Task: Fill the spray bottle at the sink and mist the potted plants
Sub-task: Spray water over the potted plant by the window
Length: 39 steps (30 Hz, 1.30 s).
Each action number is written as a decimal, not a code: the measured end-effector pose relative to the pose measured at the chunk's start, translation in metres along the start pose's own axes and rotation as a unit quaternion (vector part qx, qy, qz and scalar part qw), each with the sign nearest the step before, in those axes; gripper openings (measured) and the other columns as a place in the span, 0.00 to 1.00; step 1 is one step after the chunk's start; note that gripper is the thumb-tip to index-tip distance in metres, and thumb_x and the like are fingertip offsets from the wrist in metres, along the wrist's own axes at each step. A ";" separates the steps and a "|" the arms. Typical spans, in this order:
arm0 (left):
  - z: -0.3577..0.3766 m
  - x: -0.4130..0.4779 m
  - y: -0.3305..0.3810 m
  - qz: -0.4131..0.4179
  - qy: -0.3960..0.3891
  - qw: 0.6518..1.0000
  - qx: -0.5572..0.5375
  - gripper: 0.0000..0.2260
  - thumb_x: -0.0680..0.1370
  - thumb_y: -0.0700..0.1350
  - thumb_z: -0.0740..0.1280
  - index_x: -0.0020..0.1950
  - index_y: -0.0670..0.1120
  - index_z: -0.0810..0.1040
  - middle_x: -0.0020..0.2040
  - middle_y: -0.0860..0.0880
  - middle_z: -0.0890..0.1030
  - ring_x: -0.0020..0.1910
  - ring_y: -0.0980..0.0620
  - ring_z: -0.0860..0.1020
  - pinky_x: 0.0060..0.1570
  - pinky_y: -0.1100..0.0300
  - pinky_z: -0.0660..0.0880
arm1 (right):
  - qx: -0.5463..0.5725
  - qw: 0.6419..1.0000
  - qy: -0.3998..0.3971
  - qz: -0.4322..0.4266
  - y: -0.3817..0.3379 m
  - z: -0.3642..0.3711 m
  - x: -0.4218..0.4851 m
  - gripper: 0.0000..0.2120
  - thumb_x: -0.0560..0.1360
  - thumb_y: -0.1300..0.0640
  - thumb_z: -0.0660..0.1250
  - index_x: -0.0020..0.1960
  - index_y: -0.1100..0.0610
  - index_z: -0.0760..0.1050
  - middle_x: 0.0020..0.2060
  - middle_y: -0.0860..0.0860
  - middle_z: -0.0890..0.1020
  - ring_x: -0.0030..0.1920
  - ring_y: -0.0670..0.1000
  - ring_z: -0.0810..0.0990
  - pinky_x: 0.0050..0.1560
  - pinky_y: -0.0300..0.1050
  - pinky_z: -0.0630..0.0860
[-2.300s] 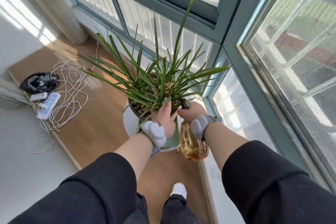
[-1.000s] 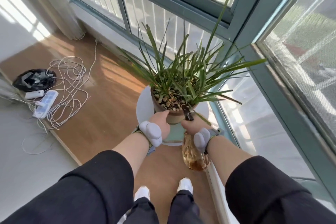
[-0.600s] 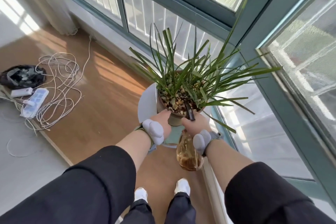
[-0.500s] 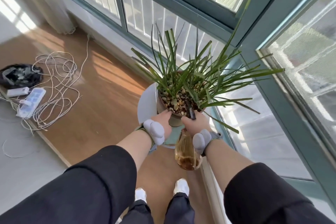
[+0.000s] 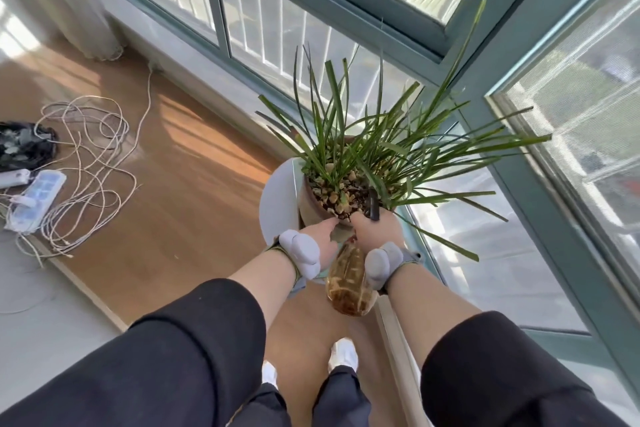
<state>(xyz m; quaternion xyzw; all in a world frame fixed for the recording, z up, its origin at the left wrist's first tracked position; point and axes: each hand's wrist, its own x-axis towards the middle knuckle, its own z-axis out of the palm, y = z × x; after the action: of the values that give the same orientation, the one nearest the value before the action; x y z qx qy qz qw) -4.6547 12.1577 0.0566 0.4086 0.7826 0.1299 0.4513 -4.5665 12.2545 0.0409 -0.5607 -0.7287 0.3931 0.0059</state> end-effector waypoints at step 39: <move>0.010 -0.006 -0.044 0.008 -0.016 0.998 -0.057 0.39 0.62 0.58 0.76 0.65 0.45 0.62 0.58 0.48 0.75 0.56 0.47 0.75 0.57 0.50 0.73 | 0.054 0.997 -0.029 0.043 -0.031 0.028 -0.007 0.18 0.73 0.57 0.62 0.29 0.56 0.57 0.27 0.53 0.64 0.30 0.54 0.62 0.32 0.46 0.58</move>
<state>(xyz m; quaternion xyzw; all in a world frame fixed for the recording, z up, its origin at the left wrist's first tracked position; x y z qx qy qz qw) -4.6674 12.1239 0.0294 0.3905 0.7633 0.1715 0.4853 -4.6016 12.2311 0.0430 -0.5786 -0.6816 0.4479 -0.0019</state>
